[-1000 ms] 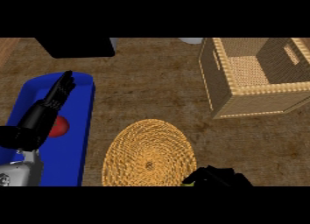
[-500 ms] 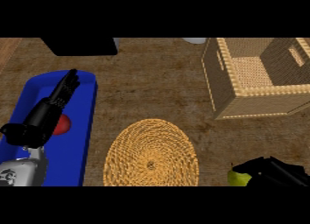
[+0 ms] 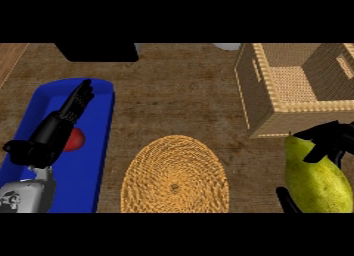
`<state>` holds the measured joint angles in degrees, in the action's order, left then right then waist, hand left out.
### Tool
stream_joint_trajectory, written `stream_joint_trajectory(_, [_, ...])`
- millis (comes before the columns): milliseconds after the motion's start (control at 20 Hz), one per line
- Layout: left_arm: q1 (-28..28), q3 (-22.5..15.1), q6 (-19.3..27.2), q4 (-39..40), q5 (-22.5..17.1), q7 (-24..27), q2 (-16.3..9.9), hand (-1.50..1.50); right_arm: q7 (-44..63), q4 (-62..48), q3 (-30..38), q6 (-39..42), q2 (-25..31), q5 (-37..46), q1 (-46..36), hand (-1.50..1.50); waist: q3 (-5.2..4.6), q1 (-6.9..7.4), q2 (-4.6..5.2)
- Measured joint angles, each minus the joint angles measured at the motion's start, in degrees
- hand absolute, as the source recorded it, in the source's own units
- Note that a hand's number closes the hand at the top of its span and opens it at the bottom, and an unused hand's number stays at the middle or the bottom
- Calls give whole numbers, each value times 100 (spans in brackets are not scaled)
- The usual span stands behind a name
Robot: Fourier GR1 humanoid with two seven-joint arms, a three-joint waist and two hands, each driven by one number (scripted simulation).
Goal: Pick the pear from the placemat and place it in the basket
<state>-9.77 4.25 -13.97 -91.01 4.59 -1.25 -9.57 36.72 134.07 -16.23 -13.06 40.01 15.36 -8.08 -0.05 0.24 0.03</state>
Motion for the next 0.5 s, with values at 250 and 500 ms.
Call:
stream_joint_trajectory(250, [-52,-12,18,109,59,106,21,0,447,-818,425,109,-400,-110,-1075,150,0,39,6])
stream_joint_trajectory(500, [-23,-6,-7,12,47,36,6,0,404,-1816,968,79,-665,-133,-1863,150,2,46,6])
